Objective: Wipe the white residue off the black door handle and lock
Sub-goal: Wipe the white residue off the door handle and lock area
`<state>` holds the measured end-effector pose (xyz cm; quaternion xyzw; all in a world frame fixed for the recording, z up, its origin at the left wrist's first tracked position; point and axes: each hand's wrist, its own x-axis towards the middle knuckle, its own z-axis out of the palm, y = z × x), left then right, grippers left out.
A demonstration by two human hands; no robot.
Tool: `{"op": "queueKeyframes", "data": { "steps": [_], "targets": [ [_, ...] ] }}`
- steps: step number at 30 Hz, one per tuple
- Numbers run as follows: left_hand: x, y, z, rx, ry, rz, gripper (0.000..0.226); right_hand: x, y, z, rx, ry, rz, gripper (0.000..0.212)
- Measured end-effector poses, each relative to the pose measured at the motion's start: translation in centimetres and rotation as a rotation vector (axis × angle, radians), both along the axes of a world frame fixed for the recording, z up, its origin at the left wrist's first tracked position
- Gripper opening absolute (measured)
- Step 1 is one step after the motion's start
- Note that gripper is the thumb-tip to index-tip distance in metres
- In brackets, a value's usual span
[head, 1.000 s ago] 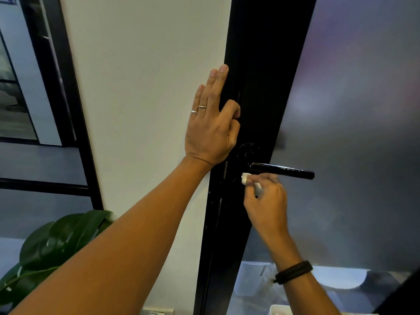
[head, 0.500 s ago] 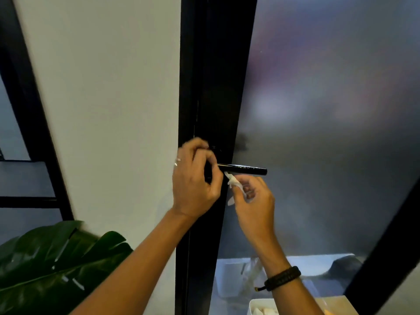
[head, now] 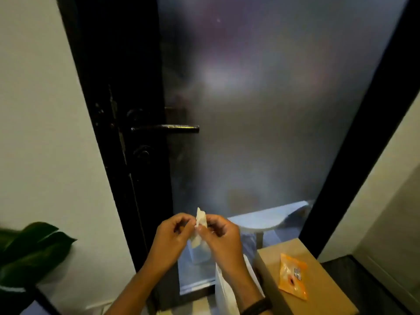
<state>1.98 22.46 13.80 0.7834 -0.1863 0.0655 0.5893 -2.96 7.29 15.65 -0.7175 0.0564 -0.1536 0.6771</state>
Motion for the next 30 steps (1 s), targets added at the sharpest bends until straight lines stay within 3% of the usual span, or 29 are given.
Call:
{"op": "queueKeyframes", "data": {
  "steps": [5,8,10,12,17,20,23,30],
  "targets": [
    [-1.5,-3.2,-9.1,0.191,0.186,-0.057,0.018,-2.9,-4.5,-9.7,0.12,0.242,-0.073,0.028],
    [-3.0,-5.4,-13.2,0.234,0.291,-0.069,0.008,-4.6,-7.7,-15.0,0.469,0.35,-0.111,0.041],
    [-3.6,-6.9,-15.1,0.256,0.362,-0.081,0.015,-5.3,-9.8,-17.3,0.695,0.361,-0.182,0.047],
    [-3.6,-8.2,-16.8,0.273,0.421,-0.069,0.013,-5.4,-11.6,-18.1,0.74,0.338,-0.248,0.054],
    [-3.3,-11.1,-20.2,0.314,0.409,-0.066,0.012,-4.4,-13.8,-19.4,0.47,0.366,-0.234,0.081],
    [-3.2,-12.4,-21.6,0.374,0.403,-0.069,0.013,-3.8,-13.9,-20.7,0.441,0.396,-0.229,0.068],
    [-3.3,-13.6,-23.1,0.305,0.395,-0.074,0.016,-2.6,-13.9,-21.7,0.378,0.409,-0.236,0.06],
    [-3.6,-15.9,-25.5,0.277,0.32,-0.018,0.007,-0.4,-12.6,-23.5,0.199,0.492,-0.15,0.066]
  ]
}}
